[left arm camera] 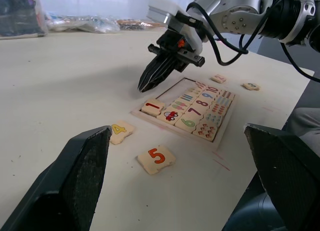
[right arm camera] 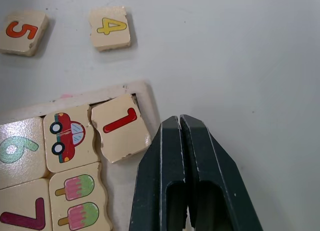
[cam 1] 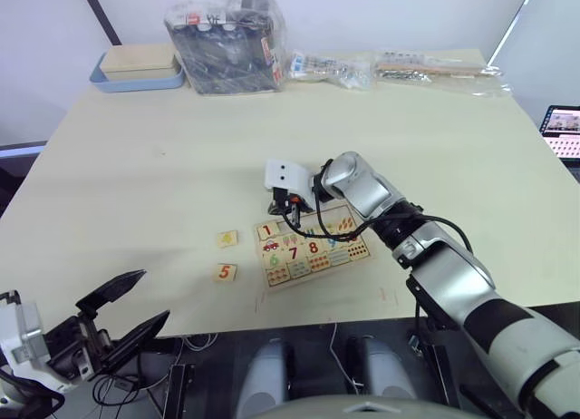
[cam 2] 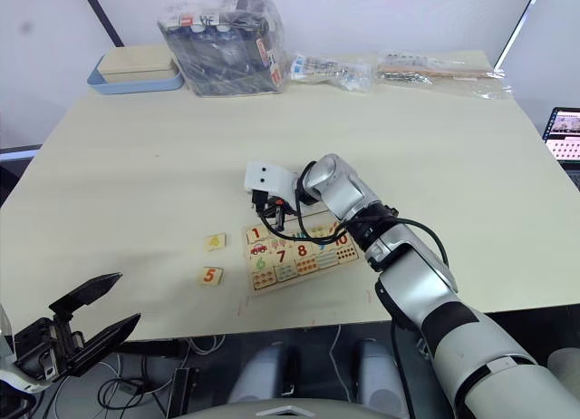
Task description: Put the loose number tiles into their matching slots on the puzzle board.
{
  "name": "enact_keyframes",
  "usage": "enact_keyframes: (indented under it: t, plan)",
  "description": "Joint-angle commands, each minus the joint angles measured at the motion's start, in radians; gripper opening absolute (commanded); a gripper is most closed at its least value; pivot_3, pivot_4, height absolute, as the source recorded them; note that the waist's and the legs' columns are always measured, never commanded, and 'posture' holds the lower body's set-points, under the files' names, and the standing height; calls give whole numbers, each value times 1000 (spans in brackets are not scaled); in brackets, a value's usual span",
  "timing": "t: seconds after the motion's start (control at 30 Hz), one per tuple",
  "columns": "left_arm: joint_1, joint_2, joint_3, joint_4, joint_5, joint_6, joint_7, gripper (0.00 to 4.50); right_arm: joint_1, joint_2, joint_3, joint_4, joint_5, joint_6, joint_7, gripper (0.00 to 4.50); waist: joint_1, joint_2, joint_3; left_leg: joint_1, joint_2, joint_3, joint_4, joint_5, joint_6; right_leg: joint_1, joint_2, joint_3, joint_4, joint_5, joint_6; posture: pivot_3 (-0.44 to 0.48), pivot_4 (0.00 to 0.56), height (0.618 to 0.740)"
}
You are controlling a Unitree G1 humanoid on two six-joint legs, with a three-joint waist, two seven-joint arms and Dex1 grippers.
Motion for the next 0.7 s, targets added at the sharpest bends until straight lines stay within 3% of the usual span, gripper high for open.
enact_keyframes:
  t: [0.03, 0.7]
  plan:
    - [13, 12, 40, -15, -17, 3, -4, 4500, -12, 9, -15, -4, -3, -27, -3, 55, 0, 0, 0, 0, 0, 0, 0, 0, 0, 0, 0, 0, 0, 0, 0, 0, 150, 740]
    - [6, 16, 38, -25, -14, 9, 5, 4500, 18, 8, -2, -30, -33, -21, 38, 55, 0, 0, 0, 0, 0, 0, 0, 0, 0, 0, 0, 0, 0, 0, 0, 0, 150, 740]
